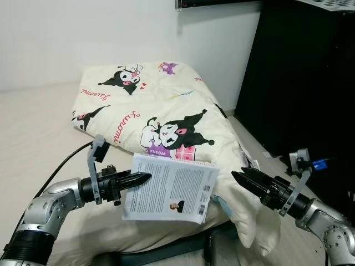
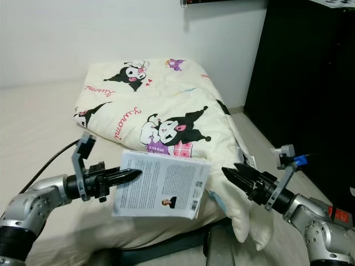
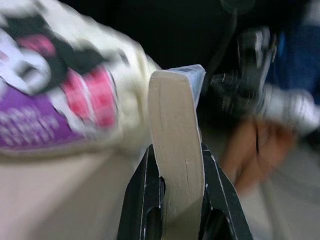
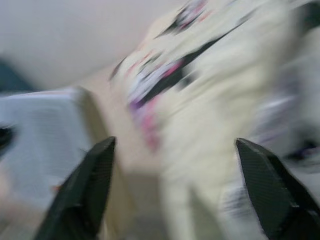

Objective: Clean up the room

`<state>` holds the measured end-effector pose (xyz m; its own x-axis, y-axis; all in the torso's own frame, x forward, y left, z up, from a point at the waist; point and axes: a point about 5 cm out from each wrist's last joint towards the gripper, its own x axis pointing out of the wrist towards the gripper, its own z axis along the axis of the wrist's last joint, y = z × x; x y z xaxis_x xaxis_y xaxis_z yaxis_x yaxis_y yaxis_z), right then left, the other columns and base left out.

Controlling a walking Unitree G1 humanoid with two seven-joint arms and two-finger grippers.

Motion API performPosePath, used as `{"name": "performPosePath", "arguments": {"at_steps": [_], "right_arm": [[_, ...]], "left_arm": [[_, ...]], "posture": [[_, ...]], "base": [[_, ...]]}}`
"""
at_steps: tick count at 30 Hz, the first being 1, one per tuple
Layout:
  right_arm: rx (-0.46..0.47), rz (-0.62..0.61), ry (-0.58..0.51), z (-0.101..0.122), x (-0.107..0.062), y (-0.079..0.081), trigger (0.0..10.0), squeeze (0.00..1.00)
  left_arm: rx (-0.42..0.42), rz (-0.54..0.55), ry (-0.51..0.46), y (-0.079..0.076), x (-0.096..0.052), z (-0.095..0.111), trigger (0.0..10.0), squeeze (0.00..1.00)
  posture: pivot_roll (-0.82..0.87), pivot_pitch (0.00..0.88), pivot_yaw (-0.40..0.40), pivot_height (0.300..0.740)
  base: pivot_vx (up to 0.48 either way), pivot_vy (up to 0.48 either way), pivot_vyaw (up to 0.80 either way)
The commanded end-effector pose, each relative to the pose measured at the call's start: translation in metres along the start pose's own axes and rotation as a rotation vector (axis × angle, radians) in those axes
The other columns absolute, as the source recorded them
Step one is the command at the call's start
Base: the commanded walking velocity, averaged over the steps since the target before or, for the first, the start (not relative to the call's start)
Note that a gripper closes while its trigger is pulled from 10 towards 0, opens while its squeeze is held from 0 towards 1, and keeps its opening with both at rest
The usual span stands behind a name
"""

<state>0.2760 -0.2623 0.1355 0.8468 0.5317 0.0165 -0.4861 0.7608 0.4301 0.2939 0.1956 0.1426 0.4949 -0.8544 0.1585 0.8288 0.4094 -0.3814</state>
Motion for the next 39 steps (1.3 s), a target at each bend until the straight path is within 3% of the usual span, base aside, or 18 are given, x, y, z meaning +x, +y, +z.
{"name": "performPosePath", "arguments": {"at_steps": [1, 5, 6, 8, 9, 12, 13, 14, 15, 16, 17, 22, 27, 33, 39], "right_arm": [[-0.008, -0.057, -0.066, 0.009, -0.003, -0.007, 10.0, 1.00], [0.004, -0.121, -0.136, 0.017, -0.005, -0.015, 10.0, 1.00], [0.013, -0.215, -0.212, 0.026, -0.008, -0.029, 10.0, 1.00], [0.013, -0.215, -0.212, 0.026, -0.008, -0.029, 10.0, 1.00], [0.026, -0.262, -0.233, 0.028, -0.008, -0.037, 10.0, 1.00], [0.051, -0.291, -0.251, 0.028, -0.008, -0.043, 10.0, 1.00], [0.089, -0.316, -0.267, 0.028, -0.005, -0.048, 10.0, 1.00], [0.089, -0.316, -0.267, 0.028, -0.005, -0.048, 10.0, 1.00], [0.138, -0.342, -0.278, 0.026, -0.002, -0.052, 10.0, 1.00], [0.195, -0.413, -0.264, 0.021, 0.003, -0.059, 10.0, 0.20], [0.246, -0.466, -0.258, 0.015, 0.007, -0.063, 10.0, 0.00], [0.299, -0.497, -0.245, 0.007, 0.015, -0.064, 10.0, 0.00], [0.345, -0.399, -0.229, -0.003, 0.037, -0.053, 10.0, 0.00], [0.364, -0.359, -0.232, -0.004, 0.042, -0.050, 10.0, 0.00], [0.433, -0.411, -0.146, -0.029, 0.055, -0.045, 10.0, 0.00]], "left_arm": [[-0.007, 0.033, -0.081, 0.004, -0.007, 0.009, 0.0, 0.00], [-0.013, 0.075, -0.161, 0.008, -0.011, 0.017, 0.0, 0.00], [-0.024, 0.171, -0.304, 0.016, -0.018, 0.030, 0.0, 0.00], [-0.024, 0.171, -0.304, 0.016, -0.018, 0.030, 0.0, 0.00], [-0.026, 0.246, -0.378, 0.023, -0.023, 0.038, 0.0, 0.00], [-0.017, 0.343, -0.442, 0.031, -0.028, 0.046, 0.0, 0.00], [-0.003, 0.464, -0.495, 0.040, -0.033, 0.053, 0.0, 0.00], [-0.003, 0.464, -0.495, 0.040, -0.033, 0.053, 0.0, 0.00], [0.015, 0.560, -0.536, 0.046, -0.037, 0.060, 0.0, 0.00], [0.045, 0.616, -0.562, 0.047, -0.038, 0.067, 0.0, 0.00], [0.076, 0.638, -0.583, 0.046, -0.037, 0.076, 0.0, 0.00], [0.130, 0.631, -0.601, 0.040, -0.033, 0.090, 0.0, 0.00], [0.235, 0.582, -0.621, 0.025, -0.022, 0.117, 0.0, 0.00], [0.254, 0.580, -0.627, 0.023, -0.016, 0.120, 0.0, 0.00], [0.265, 0.567, -0.621, 0.020, -0.007, 0.121, 0.0, 0.00]], "posture": [[-0.13, 0.028, 0.002, 0.530], [-0.13, 0.030, -0.001, 0.530], [-0.12, 0.033, 0.002, 0.530], [-0.12, 0.033, 0.002, 0.530], [-0.11, 0.036, 0.000, 0.530], [-0.11, 0.037, -0.002, 0.530], [-0.11, 0.037, -0.004, 0.530], [-0.11, 0.037, -0.004, 0.530], [-0.10, 0.040, -0.008, 0.530], [-0.10, 0.040, -0.008, 0.530], [-0.08, 0.044, -0.009, 0.530], [-0.08, 0.047, -0.008, 0.530], [-0.07, 0.053, -0.007, 0.530], [-0.07, 0.055, -0.006, 0.530], [-0.07, 0.057, -0.008, 0.530]], "base": [[0.000, 0.000, 0.00], [0.000, 0.000, 0.00], [0.000, 0.000, 0.00], [0.000, 0.000, 0.00], [0.000, 0.000, 0.00], [0.000, 0.000, 0.00], [0.000, 0.000, 0.00], [0.000, 0.000, 0.00], [0.000, 0.000, 0.00], [0.000, 0.000, 0.00], [0.000, 0.000, 0.00], [0.000, 0.000, 0.00], [0.000, 0.000, 0.00], [0.000, 0.000, 0.00], [0.000, 0.000, 0.00]]}}
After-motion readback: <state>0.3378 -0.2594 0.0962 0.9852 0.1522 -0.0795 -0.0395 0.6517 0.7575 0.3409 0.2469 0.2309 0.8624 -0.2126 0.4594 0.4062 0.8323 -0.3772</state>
